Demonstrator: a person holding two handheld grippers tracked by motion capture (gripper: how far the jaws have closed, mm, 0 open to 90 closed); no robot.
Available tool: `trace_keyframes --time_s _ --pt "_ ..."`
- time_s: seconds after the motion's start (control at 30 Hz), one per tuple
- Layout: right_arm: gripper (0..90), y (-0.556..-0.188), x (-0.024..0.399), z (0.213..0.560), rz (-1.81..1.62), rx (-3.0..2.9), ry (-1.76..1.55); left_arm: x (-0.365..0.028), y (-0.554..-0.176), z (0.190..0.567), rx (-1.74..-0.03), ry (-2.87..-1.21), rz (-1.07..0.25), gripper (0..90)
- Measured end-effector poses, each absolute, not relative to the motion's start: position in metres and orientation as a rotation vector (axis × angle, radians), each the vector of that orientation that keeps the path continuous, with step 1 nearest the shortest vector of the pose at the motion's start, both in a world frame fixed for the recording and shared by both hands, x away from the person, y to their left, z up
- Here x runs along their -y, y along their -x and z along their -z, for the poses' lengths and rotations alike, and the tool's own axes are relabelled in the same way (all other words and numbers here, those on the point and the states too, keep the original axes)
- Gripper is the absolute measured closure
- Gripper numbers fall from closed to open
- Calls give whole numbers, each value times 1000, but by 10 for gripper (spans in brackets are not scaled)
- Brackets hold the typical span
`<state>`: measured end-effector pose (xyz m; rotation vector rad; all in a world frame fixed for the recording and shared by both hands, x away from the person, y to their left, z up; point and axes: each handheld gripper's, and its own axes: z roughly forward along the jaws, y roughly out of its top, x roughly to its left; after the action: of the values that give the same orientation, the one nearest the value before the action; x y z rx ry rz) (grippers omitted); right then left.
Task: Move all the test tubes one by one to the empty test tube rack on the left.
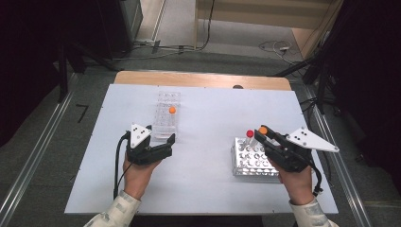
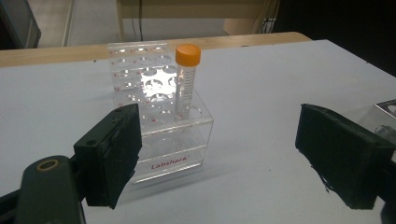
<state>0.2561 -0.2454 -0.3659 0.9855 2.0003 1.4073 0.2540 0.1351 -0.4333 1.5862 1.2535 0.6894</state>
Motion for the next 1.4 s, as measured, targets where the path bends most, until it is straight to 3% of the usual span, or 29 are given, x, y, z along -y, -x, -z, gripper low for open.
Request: trace_keyframes --time_s 0.8,1.23,1.4 --pt "669 -284 149 374 -1466 -2134 -909 -122 -253 433 -1186 -1606 -666 176" --pt "669 -292 97 391 -1459 -2212 -873 -104 -249 435 -1075 -1671 -641 269" --pt "669 -291 80 396 -1468 -2236 -854 -100 -248 436 -1034 -1687 -628 359"
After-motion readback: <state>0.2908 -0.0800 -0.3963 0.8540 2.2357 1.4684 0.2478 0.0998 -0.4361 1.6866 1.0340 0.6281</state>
